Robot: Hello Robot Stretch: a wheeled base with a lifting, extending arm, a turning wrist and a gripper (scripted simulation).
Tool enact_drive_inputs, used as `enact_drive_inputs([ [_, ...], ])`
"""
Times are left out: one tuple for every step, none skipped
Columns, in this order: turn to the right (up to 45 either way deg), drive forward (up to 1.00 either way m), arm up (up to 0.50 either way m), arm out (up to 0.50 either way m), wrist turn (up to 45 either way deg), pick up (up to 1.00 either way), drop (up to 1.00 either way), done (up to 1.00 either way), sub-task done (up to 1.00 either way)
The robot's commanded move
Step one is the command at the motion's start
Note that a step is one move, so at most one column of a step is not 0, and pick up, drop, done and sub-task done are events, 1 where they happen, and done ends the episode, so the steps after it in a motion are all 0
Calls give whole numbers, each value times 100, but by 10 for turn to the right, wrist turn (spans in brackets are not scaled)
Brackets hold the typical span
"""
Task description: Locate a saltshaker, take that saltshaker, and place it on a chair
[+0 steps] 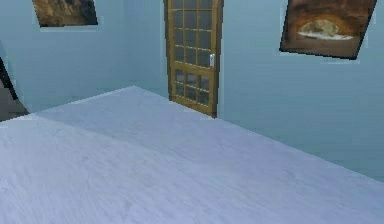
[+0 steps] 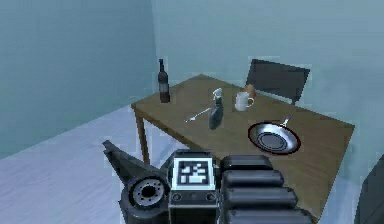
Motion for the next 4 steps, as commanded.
enact_drive_inputs([
  [0,0,0,46,0,0,0,0,0],
  [0,0,0,0,450,0,0,0,0],
  [0,0,0,0,450,0,0,0,0],
  [0,0,0,0,360,0,0,0,0],
])
